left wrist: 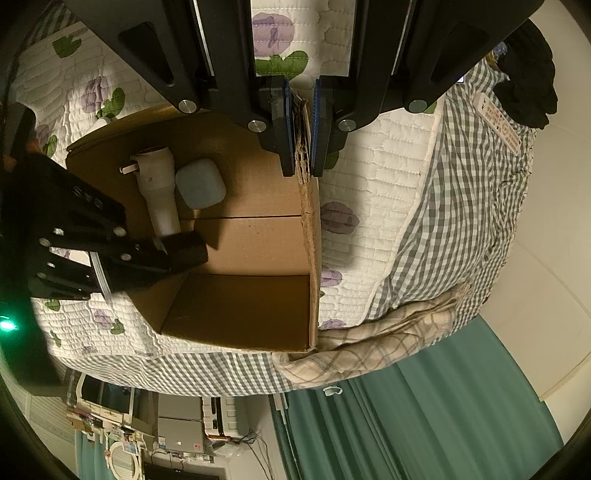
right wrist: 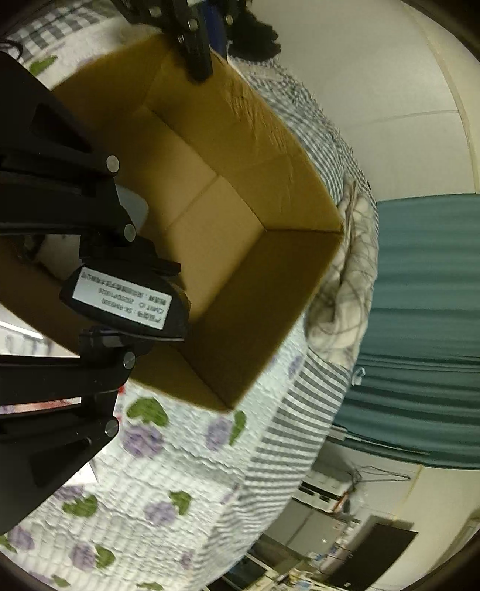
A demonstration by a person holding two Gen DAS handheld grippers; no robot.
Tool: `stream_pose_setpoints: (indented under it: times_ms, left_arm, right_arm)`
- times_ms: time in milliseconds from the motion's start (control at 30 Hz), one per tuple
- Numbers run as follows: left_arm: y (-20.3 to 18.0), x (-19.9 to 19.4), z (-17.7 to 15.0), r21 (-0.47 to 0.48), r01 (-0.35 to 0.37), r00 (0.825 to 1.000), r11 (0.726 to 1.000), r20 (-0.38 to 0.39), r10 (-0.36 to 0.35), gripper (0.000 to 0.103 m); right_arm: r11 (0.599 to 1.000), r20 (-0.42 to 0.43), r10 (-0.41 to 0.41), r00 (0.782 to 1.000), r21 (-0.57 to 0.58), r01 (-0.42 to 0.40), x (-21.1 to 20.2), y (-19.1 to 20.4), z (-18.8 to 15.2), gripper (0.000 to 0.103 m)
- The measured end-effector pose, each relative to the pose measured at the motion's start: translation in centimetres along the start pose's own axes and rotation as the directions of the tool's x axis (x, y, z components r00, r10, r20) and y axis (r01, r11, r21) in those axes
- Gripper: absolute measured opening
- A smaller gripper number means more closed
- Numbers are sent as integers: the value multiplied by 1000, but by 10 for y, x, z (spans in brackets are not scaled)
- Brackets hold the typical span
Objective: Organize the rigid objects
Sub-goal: 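Lower the black bottle into the box and open the right tool, then move the right tool to the white phone stand and grasp it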
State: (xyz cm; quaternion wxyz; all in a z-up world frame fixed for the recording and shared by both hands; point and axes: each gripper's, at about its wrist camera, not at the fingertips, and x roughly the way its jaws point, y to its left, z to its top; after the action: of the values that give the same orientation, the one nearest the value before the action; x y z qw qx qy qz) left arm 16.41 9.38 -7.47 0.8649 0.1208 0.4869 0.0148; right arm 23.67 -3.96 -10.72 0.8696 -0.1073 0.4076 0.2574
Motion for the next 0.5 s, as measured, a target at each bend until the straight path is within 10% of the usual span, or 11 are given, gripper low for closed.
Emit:
stream_pose_setpoints:
  times_ms: [133, 500]
  left_arm:
    - [-1, 0, 0, -2, 2, 1000, 1000, -2, -2, 7]
    - [-1, -2, 0, -1, 0, 1000, 1000, -3, 0, 7]
  right_arm:
    - [999, 60, 37, 998, 5, -37, -30, 7, -3, 66]
    - [997, 203, -69, 977, 50, 60, -121, -26, -15, 81]
